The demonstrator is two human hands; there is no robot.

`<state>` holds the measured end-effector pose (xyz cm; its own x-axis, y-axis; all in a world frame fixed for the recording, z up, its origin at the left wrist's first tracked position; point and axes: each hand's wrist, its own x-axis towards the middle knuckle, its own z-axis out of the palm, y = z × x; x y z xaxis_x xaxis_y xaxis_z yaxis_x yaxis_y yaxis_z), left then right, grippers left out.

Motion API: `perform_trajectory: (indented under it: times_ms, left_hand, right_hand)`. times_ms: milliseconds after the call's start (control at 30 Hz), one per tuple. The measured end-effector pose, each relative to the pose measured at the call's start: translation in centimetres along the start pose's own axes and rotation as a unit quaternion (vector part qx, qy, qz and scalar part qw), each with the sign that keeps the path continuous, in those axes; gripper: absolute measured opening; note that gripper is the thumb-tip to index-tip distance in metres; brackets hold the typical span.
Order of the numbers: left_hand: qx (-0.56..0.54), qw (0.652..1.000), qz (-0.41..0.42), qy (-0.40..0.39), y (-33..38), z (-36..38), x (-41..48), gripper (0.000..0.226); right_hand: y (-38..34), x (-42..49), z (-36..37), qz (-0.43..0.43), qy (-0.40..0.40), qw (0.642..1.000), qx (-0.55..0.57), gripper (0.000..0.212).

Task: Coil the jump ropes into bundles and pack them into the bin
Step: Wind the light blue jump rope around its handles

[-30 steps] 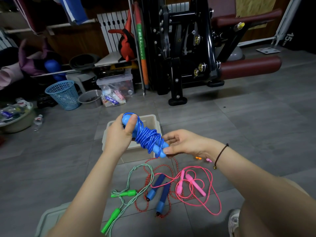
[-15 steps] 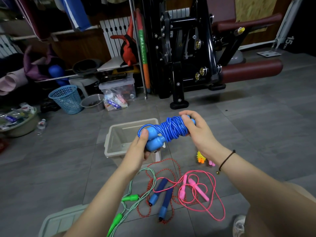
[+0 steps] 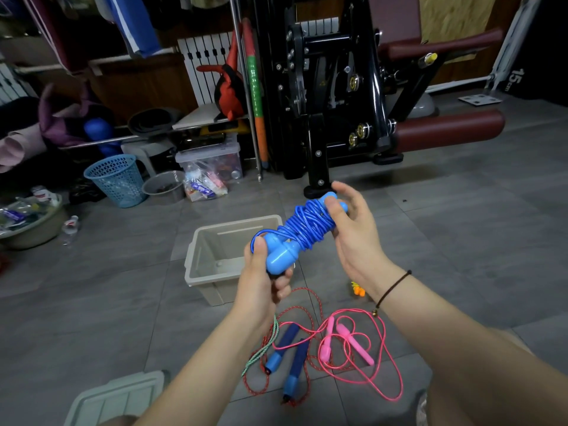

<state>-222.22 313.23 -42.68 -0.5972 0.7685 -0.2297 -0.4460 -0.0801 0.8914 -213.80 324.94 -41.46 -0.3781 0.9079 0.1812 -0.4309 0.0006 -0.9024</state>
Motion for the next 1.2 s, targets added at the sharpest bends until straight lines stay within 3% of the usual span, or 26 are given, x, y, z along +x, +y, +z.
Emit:
perform_trajectory:
  times_ms: [67,333,500,633,767,867,933,1033,1100,1200]
  left_hand:
    - [0.023,0.999,0.038,0.024,-0.5,0.5,-0.3,0.025]
    - [0.117,0.974,0.147,0.122,-1.8,0.3,-0.2,0.020]
    - [0.148,0.959,0.184,0.154,-2.3,1.6,0.0,0.017]
    - [0.167,0.952,0.184,0.180,-2.4,2.3,0.0,0.022]
    - [0.117,0.971,0.144,0.154,-1.6,1.7,0.6,0.022]
    - [0.151,0.982,0.086,0.078,1.2,-0.3,3.1,0.026]
    - [0.184,0.981,0.053,0.043,3.3,-2.3,4.6,0.027]
    - [0.212,0.977,0.004,-0.009,4.9,-4.4,5.3,0.032]
    - [0.249,0.968,-0.025,-0.038,4.9,-4.7,5.1,0.032]
    - [0.277,0.957,-0.061,-0.064,4.1,-4.4,5.3,0.034]
  right_hand:
    - [0.3,-0.1,0.5,0.045,0.010,0.997,0.061,0.009]
    - [1.8,-1.9,1.7,0.116,0.052,0.980,0.152,0.013]
    - [2.6,-3.8,3.1,0.242,-0.019,0.931,0.273,0.058]
    - [2.6,-3.4,3.6,0.229,0.001,0.931,0.285,0.044]
    - [3.4,-3.1,3.5,0.185,0.020,0.963,0.195,0.022]
    - [3.0,-1.7,1.7,0.147,-0.008,0.989,-0.012,0.021]
    - [2.3,-0.7,0.5,0.154,-0.051,0.977,-0.140,0.030]
    - [1.5,0.2,-1.0,0.247,-0.078,0.960,-0.105,0.051]
    - [1.3,0.2,-2.0,0.281,-0.098,0.952,-0.072,0.040]
    - [1.5,0.2,-3.6,0.265,-0.135,0.947,-0.125,0.025]
